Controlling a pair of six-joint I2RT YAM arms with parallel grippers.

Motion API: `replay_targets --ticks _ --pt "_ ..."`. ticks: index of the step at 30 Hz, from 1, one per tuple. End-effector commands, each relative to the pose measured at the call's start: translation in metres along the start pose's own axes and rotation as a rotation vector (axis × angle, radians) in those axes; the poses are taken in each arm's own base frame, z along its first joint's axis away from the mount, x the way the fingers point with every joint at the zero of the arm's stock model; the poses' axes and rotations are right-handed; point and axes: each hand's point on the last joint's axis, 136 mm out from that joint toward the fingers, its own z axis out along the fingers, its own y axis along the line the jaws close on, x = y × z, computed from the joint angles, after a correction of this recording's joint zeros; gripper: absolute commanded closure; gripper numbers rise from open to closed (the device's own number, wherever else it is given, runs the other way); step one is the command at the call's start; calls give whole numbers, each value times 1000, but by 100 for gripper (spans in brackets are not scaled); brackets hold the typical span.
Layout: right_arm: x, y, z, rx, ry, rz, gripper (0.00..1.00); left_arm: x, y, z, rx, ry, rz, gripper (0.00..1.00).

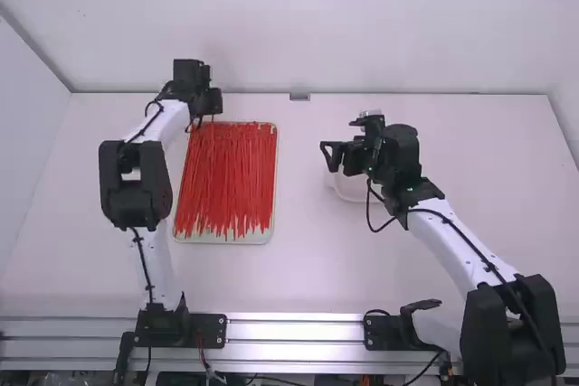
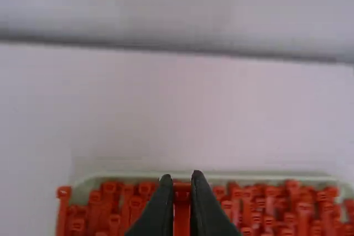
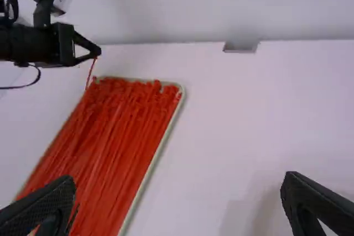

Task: Fasten the cable tie

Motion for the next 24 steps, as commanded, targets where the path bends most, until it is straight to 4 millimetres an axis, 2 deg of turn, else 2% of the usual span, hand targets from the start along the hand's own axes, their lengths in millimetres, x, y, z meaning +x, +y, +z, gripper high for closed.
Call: replay_targets --ticks 1,8,9,12,17,18,24 --pt "-23 15 -6 -44 -58 -23 1 -58 -16 -51 41 -143 10 97" --pt "-47 34 -12 -161 -144 -26 1 -97 -42 -116 154 -260 17 98" --pt "-49 35 -12 -168 -151 -29 1 -97 -42 -118 156 -261 18 98" --pt "-62 42 -18 -228 -190 -9 1 -103 -59 -143 211 -278 28 98" --pt "-72 47 -21 -236 -194 -20 1 -101 -72 -160 227 -275 42 98" --pt "-77 47 -23 -235 -201 -25 1 -99 -80 -164 241 -275 57 98" --pt "-96 54 -28 -244 -235 -44 1 -88 -104 -173 276 -263 92 98"
